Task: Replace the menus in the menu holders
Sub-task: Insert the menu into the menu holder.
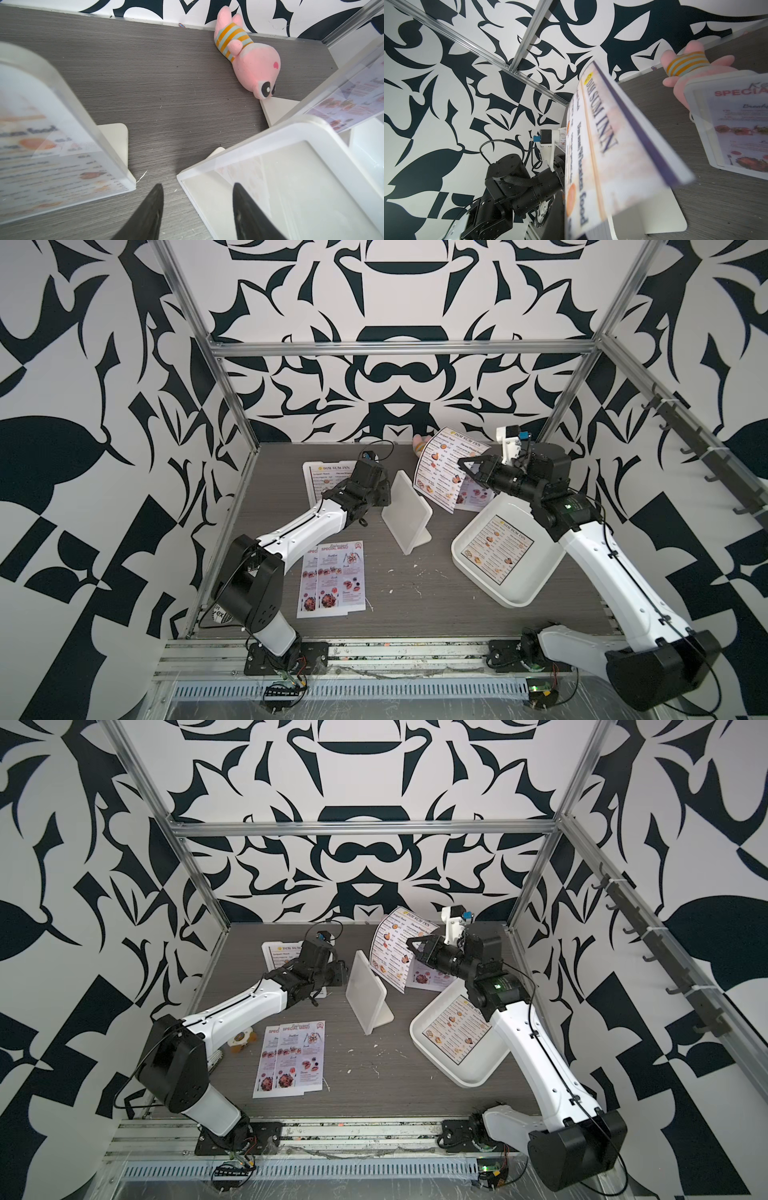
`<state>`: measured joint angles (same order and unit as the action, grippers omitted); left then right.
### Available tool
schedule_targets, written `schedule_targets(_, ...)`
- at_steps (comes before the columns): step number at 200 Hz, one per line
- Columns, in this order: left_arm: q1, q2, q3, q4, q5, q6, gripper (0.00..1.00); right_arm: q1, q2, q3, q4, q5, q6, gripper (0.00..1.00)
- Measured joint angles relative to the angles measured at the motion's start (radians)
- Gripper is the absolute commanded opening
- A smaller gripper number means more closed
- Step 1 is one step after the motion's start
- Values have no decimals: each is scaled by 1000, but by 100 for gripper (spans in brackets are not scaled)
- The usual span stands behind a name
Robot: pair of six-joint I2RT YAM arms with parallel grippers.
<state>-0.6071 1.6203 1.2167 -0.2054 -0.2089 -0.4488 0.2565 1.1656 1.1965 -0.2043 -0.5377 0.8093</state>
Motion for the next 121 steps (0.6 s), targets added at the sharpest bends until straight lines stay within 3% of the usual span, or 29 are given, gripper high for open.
schedule_targets(121,0,0,0,0,0,0,56,-2,0,-9,0,0,0,0)
